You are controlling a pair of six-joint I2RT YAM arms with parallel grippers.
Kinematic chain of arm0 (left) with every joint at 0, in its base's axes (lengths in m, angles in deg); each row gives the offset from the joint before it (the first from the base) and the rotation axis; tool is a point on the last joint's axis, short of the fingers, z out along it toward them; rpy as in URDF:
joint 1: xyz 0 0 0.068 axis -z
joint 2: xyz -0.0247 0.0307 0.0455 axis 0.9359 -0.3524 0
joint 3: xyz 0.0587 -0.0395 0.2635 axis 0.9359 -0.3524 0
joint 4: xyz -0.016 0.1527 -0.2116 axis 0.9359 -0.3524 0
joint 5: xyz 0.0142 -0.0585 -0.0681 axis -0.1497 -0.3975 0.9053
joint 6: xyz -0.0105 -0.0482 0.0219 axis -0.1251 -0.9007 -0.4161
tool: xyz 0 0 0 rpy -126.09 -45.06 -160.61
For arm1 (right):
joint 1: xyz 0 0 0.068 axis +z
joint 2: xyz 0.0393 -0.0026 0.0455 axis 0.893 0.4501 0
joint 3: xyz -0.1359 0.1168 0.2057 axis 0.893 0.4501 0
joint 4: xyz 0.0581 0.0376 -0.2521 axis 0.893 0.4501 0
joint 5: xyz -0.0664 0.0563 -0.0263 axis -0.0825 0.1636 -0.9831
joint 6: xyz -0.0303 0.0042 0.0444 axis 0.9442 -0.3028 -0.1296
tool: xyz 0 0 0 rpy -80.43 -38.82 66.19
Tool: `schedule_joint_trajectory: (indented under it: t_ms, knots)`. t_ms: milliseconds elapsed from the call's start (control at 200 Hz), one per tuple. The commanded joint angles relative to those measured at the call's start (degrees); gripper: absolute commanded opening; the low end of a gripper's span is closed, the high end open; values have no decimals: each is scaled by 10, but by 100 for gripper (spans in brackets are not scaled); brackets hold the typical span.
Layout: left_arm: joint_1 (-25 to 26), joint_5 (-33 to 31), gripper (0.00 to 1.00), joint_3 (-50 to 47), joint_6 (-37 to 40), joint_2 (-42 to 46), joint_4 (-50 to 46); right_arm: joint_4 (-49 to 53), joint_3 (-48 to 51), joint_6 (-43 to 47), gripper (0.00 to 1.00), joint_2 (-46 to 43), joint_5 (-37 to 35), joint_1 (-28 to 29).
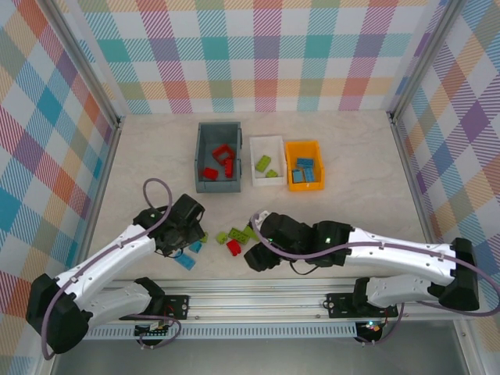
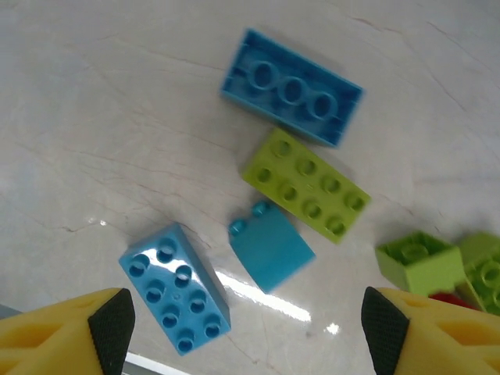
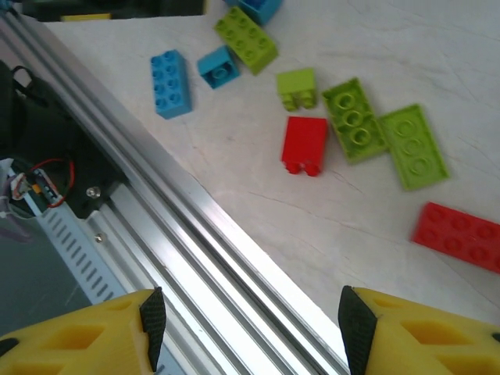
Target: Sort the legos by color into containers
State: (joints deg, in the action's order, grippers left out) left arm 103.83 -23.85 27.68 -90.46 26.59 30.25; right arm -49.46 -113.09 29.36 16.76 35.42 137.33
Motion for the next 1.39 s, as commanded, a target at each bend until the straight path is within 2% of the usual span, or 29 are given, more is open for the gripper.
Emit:
schedule_joint_trajectory:
  t_ms: [0, 285, 495, 690, 760, 935, 1220, 1390]
  knots:
    - [-37, 45, 78, -8, -25, -19, 54, -33, -28, 11, 63, 21, -14, 17]
    - [-55, 63, 83, 0, -32, -132, 113, -24, -29, 9, 64, 15, -37, 28]
    - [-60, 45, 79, 1, -19, -175, 156, -21, -24, 9, 64, 6, -38, 29]
    - [-60, 59, 76, -7, -27, -215, 180, -22, -24, 5, 64, 4, -38, 28]
    - [-60, 60, 72, -9, -28, -220, 191, -26, -19, 3, 64, 0, -41, 28]
    - [-59, 69, 54, -7, -28, -232, 219, -24, -19, 5, 64, 1, -45, 29]
    - [-44, 89, 42, 7, -30, -263, 245, -20, -10, -6, 64, -10, -70, 29]
    - [-29, 81, 24, 22, -39, -254, 246, -14, -4, -21, 64, -31, -107, 28]
